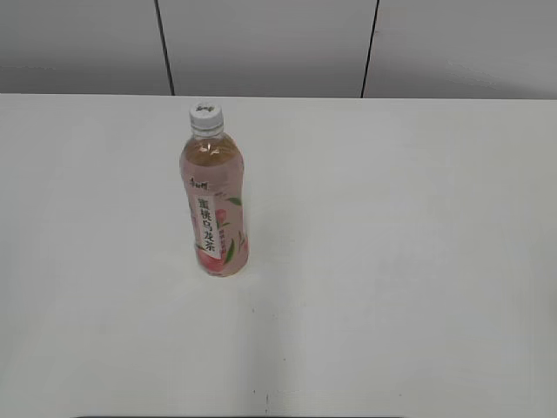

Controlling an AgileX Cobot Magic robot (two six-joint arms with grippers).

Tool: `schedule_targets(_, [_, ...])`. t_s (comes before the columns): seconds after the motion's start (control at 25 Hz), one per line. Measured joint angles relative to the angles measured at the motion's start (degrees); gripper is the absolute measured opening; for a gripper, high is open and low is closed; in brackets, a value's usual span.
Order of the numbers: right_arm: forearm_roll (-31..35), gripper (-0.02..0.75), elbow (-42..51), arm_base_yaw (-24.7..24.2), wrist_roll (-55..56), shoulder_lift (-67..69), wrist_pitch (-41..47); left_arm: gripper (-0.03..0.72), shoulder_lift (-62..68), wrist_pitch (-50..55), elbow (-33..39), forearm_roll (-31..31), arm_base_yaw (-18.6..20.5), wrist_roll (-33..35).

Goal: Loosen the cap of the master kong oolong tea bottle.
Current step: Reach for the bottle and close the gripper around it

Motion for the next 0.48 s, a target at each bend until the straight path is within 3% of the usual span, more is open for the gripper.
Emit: schedule_targets(0.48, [0.0, 0.315, 0.0, 0.0, 0.0, 0.0, 0.0, 0.241, 0.0, 0.0, 0.0, 0.0, 0.0, 0.0])
